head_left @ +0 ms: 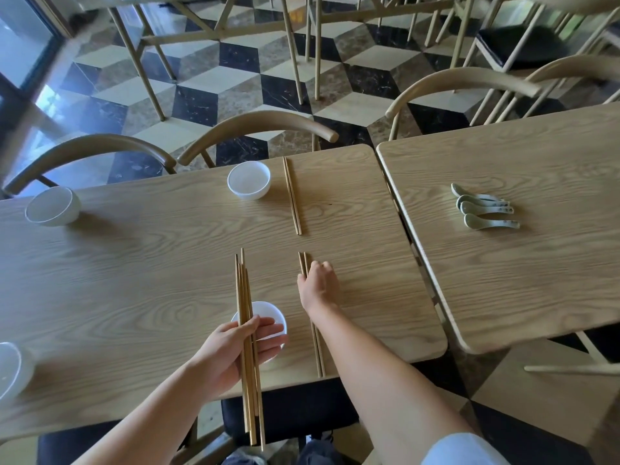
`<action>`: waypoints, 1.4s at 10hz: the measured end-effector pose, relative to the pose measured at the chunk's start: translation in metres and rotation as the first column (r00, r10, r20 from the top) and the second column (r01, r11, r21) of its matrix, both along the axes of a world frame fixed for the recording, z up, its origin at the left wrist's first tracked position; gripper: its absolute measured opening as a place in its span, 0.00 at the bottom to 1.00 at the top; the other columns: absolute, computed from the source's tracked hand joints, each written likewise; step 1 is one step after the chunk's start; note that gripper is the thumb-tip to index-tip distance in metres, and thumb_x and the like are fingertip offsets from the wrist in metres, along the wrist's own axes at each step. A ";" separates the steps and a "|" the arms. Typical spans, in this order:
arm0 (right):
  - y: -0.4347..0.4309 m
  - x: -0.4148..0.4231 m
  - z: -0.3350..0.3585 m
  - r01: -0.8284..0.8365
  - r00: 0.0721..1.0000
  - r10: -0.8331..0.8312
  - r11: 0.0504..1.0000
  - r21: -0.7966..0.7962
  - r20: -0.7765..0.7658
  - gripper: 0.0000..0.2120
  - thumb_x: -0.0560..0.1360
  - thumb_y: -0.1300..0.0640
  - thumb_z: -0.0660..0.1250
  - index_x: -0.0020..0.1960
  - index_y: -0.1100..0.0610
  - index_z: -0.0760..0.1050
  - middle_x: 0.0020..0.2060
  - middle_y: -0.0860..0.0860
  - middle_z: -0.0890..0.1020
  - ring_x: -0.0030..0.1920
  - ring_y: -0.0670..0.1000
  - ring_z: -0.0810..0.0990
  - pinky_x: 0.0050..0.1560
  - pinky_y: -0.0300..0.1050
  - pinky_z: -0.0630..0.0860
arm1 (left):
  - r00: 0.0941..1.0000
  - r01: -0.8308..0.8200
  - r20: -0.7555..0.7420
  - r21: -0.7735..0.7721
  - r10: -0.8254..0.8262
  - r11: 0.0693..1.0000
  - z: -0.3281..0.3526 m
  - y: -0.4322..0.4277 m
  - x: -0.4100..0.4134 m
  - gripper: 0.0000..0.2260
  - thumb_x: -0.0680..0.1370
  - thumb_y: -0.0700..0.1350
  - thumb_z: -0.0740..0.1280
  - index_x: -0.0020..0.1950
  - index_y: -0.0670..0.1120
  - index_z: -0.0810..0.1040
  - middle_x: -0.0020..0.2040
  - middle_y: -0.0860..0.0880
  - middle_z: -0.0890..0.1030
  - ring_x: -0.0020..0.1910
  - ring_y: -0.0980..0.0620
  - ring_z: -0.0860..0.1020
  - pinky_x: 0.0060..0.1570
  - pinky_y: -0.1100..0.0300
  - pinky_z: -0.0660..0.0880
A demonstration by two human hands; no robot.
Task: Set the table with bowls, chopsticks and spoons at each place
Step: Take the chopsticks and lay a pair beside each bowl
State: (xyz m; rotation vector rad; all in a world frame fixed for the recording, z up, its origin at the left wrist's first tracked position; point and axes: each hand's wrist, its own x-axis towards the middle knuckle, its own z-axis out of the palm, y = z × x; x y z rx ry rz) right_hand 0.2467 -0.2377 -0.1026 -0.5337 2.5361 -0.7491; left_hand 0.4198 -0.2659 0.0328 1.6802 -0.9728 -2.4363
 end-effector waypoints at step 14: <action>-0.016 -0.009 -0.005 0.370 0.903 -0.293 0.902 -0.223 0.314 0.12 0.76 0.56 0.57 0.35 0.57 0.65 0.32 0.51 0.76 0.36 0.57 0.73 0.41 0.51 0.70 | 0.999 -0.048 0.001 0.014 0.048 0.999 -0.014 -0.015 0.008 0.14 0.84 0.41 0.59 0.61 0.31 0.76 0.54 0.34 0.84 0.50 0.37 0.85 0.48 0.46 0.83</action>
